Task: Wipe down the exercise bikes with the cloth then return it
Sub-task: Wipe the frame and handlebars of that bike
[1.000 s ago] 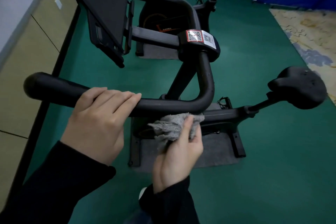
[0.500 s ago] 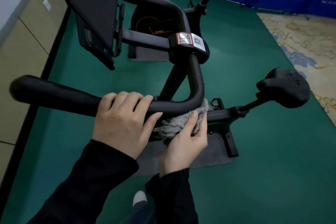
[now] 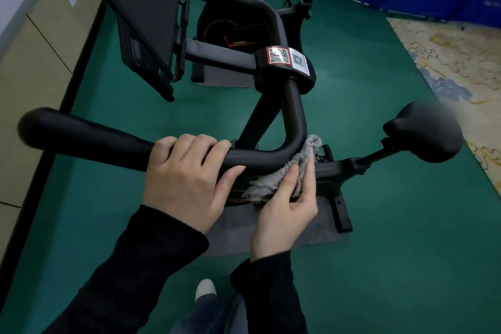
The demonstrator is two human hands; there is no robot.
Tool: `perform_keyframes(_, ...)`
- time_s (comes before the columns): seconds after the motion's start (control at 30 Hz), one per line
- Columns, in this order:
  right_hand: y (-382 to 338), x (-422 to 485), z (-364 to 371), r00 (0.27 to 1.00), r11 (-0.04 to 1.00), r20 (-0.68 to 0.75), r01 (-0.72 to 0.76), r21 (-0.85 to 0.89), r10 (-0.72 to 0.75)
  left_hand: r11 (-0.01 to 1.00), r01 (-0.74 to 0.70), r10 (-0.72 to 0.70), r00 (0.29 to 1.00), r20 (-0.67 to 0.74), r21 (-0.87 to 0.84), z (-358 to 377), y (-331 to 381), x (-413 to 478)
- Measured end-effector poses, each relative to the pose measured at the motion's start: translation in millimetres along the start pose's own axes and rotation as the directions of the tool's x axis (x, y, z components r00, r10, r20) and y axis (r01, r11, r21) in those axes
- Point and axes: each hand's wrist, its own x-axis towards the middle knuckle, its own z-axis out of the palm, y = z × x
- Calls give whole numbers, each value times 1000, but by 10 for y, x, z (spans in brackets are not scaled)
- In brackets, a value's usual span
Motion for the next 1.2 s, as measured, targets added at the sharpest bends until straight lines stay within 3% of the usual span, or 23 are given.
perform_keyframes(0.27,-94,394,-136,986,986,165,-3,-164,30,1000,7,-7,1000,-7,0,6,-9,-7)
perform_keyframes(0.43,-121,373,-182,961,937,252,189,-294,-115,999,33,-33,999,5,-4,-6,13,4)
perform_keyframes(0.63,-207,824,-164,876,914,460,297,-277,-145,998,64,-64,998,-21,-7,-5,35,5)
perform_keyframes(0.77,-210,951,-377,648,758,695,610,-231,-310,984,177,-177,984,-25,-16,15,151,24)
perform_keyframes(0.93,-436,1526,-167,330,623,909,775,-107,-255,952,305,-305,951,-50,-8,103,447,66)
perform_keyframes(1.0,-554,1665,-11,116,539,978,842,-4,-175,946,322,-323,944,-64,-28,147,530,83)
perform_keyframes(1.1,-747,1824,226,-204,385,976,910,158,82,941,338,-339,936,-98,-34,193,555,107)
perform_keyframes(1.17,-842,1854,394,-346,248,905,925,286,246,937,346,-348,930,-119,-38,211,565,103)
perform_keyframes(1.2,-884,1819,476,-378,191,866,924,331,328,936,349,-352,927,-128,-46,216,573,100)
